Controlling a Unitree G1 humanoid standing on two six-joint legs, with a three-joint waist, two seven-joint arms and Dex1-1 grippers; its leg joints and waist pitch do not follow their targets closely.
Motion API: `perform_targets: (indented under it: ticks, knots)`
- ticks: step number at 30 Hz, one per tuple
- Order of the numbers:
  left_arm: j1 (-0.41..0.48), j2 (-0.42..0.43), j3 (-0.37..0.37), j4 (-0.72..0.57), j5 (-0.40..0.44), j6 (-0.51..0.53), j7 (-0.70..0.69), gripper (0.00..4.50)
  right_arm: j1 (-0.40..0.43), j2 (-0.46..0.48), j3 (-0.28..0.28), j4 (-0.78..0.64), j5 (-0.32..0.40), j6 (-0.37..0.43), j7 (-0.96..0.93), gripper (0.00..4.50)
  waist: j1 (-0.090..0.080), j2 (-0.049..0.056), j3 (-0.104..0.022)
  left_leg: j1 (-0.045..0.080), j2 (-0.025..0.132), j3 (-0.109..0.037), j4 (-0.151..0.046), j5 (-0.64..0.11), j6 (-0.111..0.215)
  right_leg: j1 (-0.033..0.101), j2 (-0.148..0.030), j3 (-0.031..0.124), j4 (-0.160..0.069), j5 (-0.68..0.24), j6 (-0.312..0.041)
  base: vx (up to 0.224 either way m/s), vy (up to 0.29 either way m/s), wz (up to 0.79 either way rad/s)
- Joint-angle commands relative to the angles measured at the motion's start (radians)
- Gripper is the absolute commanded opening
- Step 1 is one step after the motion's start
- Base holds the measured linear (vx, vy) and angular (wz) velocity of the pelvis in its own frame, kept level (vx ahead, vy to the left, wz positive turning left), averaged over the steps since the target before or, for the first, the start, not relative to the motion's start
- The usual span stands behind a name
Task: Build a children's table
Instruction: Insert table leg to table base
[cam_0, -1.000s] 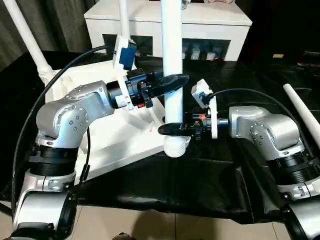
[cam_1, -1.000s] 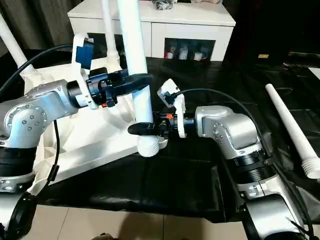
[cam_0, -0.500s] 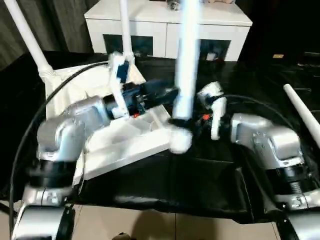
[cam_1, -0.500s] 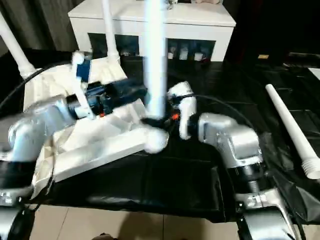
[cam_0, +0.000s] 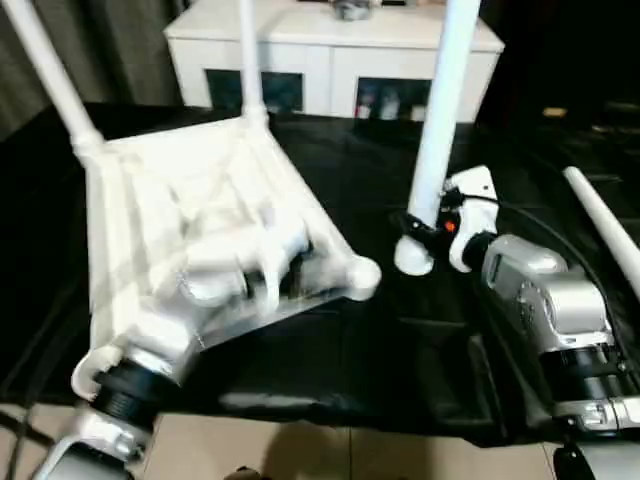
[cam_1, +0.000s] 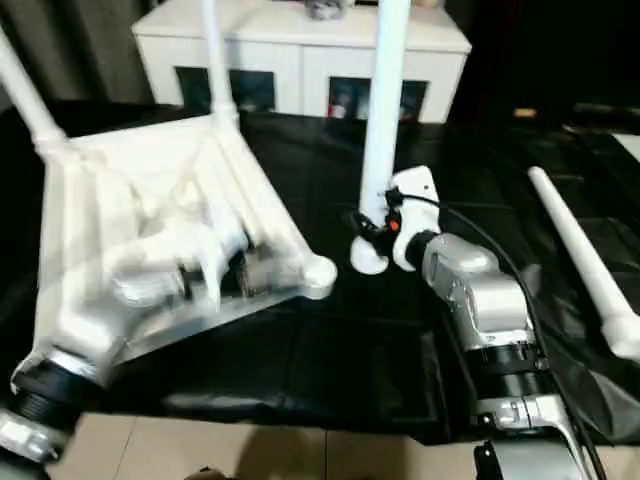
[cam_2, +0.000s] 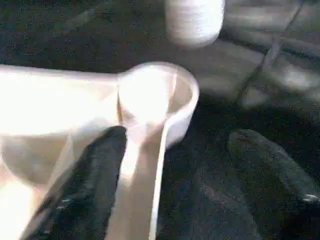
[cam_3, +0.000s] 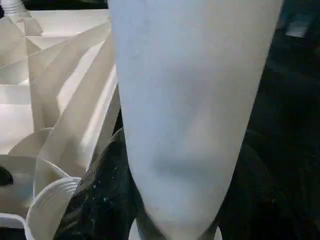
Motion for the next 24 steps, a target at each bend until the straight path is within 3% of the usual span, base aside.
perform_targets:
  ticks: [1,7,10,13,15,17,19,24]
  knots:
    - [-0.015,0.011,-0.004,0.028,0.039,-0.018,0.013,3.18,0.01,-0.003,-0.006,-0.034,-0.006,-0.013,-0.004,1.86,-0.002,0.008,-0.077,0.02,0.013,0.001,-0.081,-0.23,-0.038,0.052,-0.027,0.026,-0.068,-0.187,-0.185,0.0,0.0,0.0]
    - [-0.027,0.029,-0.022,0.112,0.083,-0.033,0.008,2.76,0.032,0.003,0.011,-0.05,-0.012,-0.037,0.004,1.86,-0.013,0.01,-0.075,0.02,0.015,-0.003,-0.086,-0.284,-0.041,0.051,-0.03,0.025,-0.072,-0.242,-0.196,0.0,0.0,0.0]
    - [-0.031,0.036,-0.026,0.137,0.097,-0.03,0.006,2.37,0.035,0.004,0.016,-0.055,-0.014,-0.036,0.012,1.86,-0.019,0.01,-0.069,0.02,0.015,-0.007,-0.089,-0.334,-0.043,0.049,-0.032,0.023,-0.081,-0.34,-0.172,0.0,0.0,0.0]
    - [-0.031,0.037,-0.026,0.138,0.098,-0.026,0.0,2.18,0.036,0.004,0.016,-0.057,-0.014,-0.036,0.014,1.86,-0.023,0.009,-0.068,0.021,0.014,-0.008,-0.09,-0.353,-0.045,0.046,-0.032,0.022,-0.085,-0.378,-0.159,0.0,0.0,0.0]
    - [-0.029,0.052,-0.025,0.109,0.098,0.029,-0.045,2.13,0.037,0.004,0.021,-0.065,-0.014,-0.036,0.026,1.86,-0.027,0.012,-0.067,0.022,0.014,-0.011,-0.092,-0.375,-0.047,0.044,-0.033,0.02,-0.089,-0.415,-0.15,0.0,0.0,0.0]
    - [-0.028,0.058,-0.025,0.097,0.098,0.043,-0.056,1.76,0.036,0.004,0.022,-0.066,-0.014,-0.038,0.029,1.86,-0.03,0.012,-0.067,0.02,0.014,-0.012,-0.092,-0.377,-0.047,0.044,-0.034,0.02,-0.089,-0.421,-0.15,0.0,0.0,0.0]
    - [-0.027,0.068,-0.019,0.067,0.092,0.094,-0.055,1.74,0.033,0.002,0.022,-0.066,-0.014,-0.041,0.033,1.86,-0.034,0.013,-0.067,0.022,0.015,-0.013,-0.092,-0.382,-0.046,0.042,-0.033,0.02,-0.089,-0.423,-0.152,0.0,0.0,0.0]
    - [-0.011,0.075,0.016,-0.01,0.061,0.195,-0.053,1.26,0.03,0.0,0.024,-0.063,-0.015,-0.043,0.042,1.86,-0.035,0.013,-0.071,0.02,0.015,-0.008,-0.089,-0.336,-0.034,0.044,-0.031,0.023,-0.08,-0.334,-0.193,0.0,0.0,0.0]
